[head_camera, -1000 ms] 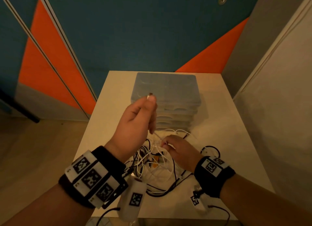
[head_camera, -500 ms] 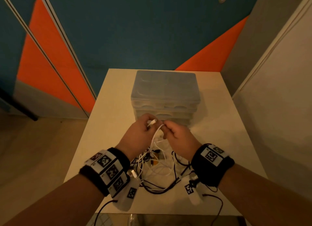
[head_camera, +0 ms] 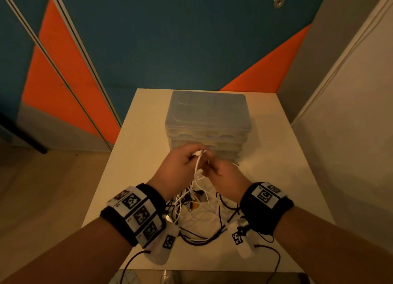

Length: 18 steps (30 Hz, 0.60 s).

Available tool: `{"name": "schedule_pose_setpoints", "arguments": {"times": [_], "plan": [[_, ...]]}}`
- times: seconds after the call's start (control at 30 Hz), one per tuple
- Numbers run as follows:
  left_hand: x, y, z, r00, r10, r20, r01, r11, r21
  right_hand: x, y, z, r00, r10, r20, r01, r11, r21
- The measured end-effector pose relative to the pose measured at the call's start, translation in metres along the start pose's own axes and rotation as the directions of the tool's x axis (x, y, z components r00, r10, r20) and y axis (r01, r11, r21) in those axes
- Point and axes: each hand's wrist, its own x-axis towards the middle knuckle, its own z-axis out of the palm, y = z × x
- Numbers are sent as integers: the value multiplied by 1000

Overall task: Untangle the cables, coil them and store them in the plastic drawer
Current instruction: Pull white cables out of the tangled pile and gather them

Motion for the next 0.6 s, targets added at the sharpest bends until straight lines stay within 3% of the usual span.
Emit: {"name": "schedule_pose_setpoints", "arguments": {"times": [0.17,0.3,0.43,0.53,0.6], "plan": [[3,34,0,999,45,-25,-48,990,-131,1,19,9,995,41,92,-31,994,-106],[2,73,-7,991,105,84,-81,966,-247,0,47,16,978,148,147,-126,981,-147],[0,103,-18,981,175,79,-136,921,-364,-8,74,15,960,231,157,-199,960,-198],[2,95,-24,985,128,118,-85,944,-317,-10,68,9,959,258,121,-237,958,-161],[1,77,-23,984,58,167,-32,987,-154,-7,57,4,972,227,56,-217,966,-144]]}}
